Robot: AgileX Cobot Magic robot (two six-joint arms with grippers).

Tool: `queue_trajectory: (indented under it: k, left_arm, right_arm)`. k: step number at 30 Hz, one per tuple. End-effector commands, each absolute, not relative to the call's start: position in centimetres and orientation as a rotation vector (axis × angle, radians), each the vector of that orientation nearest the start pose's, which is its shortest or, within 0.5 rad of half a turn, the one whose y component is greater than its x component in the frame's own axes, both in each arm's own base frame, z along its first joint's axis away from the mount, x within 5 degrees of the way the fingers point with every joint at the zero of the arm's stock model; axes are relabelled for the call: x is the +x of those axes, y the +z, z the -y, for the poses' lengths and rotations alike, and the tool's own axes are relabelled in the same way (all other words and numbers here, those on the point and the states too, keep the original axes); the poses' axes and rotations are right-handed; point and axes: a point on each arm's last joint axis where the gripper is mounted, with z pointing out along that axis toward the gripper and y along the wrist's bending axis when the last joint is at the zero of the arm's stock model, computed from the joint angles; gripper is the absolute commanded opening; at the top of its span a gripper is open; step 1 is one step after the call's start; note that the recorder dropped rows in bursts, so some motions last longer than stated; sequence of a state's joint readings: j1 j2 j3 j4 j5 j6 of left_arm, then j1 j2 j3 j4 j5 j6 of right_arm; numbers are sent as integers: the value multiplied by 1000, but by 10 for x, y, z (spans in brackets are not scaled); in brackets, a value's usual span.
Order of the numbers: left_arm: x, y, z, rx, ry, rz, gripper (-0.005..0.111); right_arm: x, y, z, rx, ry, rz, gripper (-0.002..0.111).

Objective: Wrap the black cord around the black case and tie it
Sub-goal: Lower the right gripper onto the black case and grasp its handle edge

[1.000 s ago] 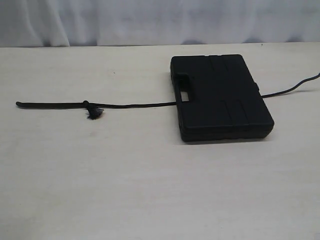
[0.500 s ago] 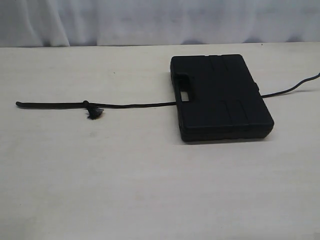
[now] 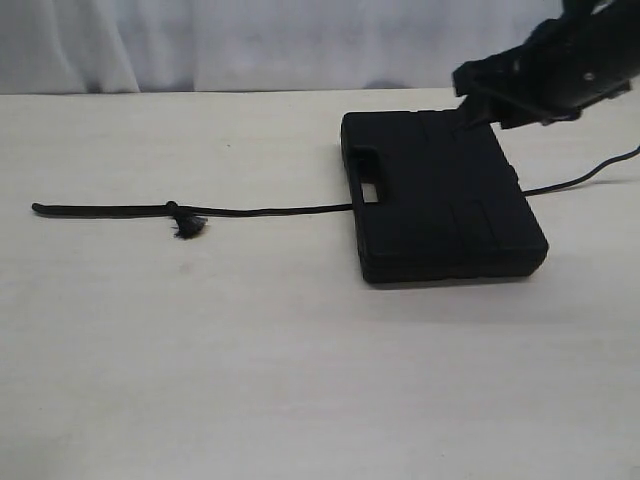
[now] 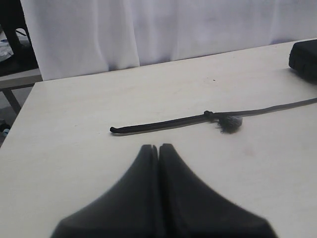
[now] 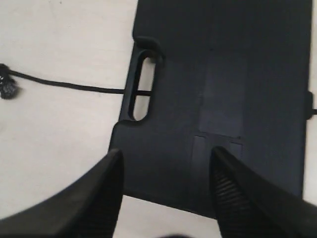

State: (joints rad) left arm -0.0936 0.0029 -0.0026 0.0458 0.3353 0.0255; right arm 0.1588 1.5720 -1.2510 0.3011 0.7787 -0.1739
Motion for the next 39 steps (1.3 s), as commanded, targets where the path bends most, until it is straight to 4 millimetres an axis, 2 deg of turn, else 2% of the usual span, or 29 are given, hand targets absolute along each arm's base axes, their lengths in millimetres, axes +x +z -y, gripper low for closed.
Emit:
queue_trajectory:
  k: [1, 5, 10, 15, 24, 32, 36, 39]
  left_arm:
    - [54, 184, 4, 128, -10, -1802, 0]
    - [54, 184, 4, 128, -10, -1802, 0]
    - [54, 184, 4, 128, -10, -1802, 0]
    - [54, 184, 4, 128, -10, -1802, 0]
    - [54, 184, 4, 128, -10, -1802, 0]
    - [54, 184, 4, 128, -10, -1802, 0]
    - [54, 184, 4, 128, -10, -1802, 0]
    - [54, 184, 4, 128, -10, -1802, 0]
  right_arm:
    - [346, 278, -118, -318, 399, -2582, 50]
    - [364, 255, -151, -336, 370, -2662, 50]
    - [380, 234, -189, -361, 153, -2723, 50]
    - [400, 211, -212, -328, 132, -2753, 50]
    - [421, 176, -210, -262, -68, -2766, 50]
    - [428, 148, -212, -278, -98, -2767, 49]
    - [429, 140, -212, -268, -104, -2777, 41]
    - [429, 139, -212, -269, -105, -2779, 28]
